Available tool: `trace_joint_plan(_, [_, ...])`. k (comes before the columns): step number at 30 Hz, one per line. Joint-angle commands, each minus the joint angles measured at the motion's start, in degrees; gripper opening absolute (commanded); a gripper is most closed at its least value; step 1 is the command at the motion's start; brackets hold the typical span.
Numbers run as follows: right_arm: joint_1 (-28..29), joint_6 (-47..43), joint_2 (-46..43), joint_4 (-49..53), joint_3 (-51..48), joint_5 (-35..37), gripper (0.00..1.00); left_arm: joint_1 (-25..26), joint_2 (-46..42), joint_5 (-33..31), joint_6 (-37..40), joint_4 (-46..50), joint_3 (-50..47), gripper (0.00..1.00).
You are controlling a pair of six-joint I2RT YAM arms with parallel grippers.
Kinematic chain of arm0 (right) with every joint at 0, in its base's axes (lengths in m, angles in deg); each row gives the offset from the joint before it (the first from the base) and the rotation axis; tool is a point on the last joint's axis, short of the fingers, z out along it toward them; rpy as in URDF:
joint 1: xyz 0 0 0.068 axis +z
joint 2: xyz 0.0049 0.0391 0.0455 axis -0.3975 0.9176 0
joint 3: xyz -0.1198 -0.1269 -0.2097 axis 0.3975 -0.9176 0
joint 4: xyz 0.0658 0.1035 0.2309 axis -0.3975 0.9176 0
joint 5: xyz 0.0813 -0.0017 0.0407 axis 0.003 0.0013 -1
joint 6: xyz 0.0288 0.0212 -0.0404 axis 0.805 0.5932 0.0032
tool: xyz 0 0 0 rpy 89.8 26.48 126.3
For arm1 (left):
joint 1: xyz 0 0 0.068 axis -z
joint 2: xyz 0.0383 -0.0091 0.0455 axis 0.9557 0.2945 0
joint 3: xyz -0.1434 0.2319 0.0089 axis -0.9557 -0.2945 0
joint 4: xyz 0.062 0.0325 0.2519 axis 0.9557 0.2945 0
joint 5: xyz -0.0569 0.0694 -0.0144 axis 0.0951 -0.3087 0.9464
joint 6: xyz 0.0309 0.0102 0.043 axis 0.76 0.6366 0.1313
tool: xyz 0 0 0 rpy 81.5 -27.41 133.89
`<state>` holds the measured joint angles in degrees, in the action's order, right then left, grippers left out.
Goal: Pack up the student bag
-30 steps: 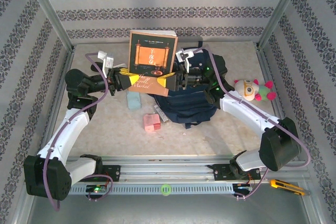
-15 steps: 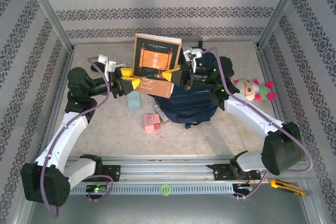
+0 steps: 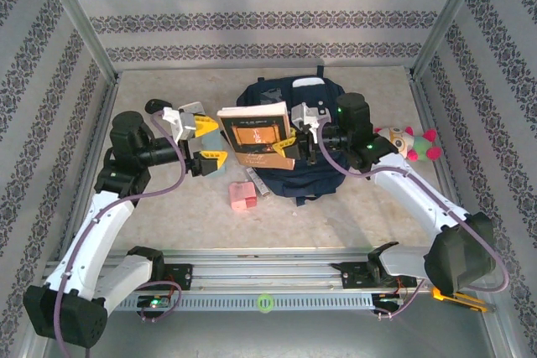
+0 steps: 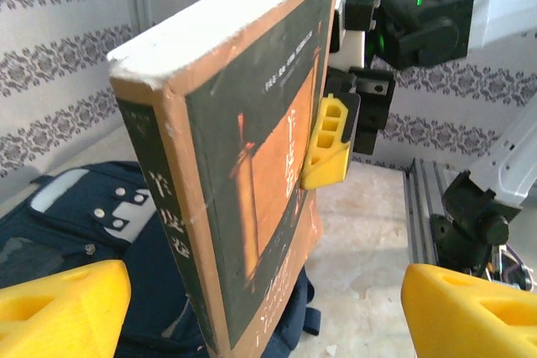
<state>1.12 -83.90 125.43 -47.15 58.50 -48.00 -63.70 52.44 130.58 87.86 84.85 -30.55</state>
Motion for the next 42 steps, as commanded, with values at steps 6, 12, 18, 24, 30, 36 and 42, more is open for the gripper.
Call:
trace_joint_plan(6, [2.6,-18.1,0.6,15.9,7.7,2.6,0.00,4.1,4.5,1.8,5.4,3.6,5.1,0.68])
trace_joint_plan(12, [-1.0,-15.3,0.7,12.7,7.0,-1.9,0.10,4.9,4.5,3.5,-3.6,-10.4,1.4,0.03])
trace_joint_plan(18, [-6.1,3.1,-3.2,-7.6,-2.6,-9.8,0.48,4.9,6.0,1.5,-27.4,-41.3,-4.3,0.00])
trace_joint_plan(24, [-6.8,11.7,-3.9,-15.7,-6.7,-17.0,0.51,5.0,10.9,4.4,-36.5,-53.8,-3.9,0.00])
trace_joint_plan(30, [-7.8,15.0,-4.7,-16.1,-7.3,-15.5,0.00,5.1,13.0,0.9,-35.5,-53.5,-3.9,0.12])
trace_joint_plan(36, [-16.8,29.5,-8.8,-16.5,-10.3,-3.2,0.00,7.2,12.8,-11.3,-11.1,-21.1,1.0,0.64])
trace_joint_plan(42, [-26.5,41.0,-13.7,-6.0,-12.7,10.4,0.00,15.1,20.0,-27.8,11.5,0.3,8.0,0.72])
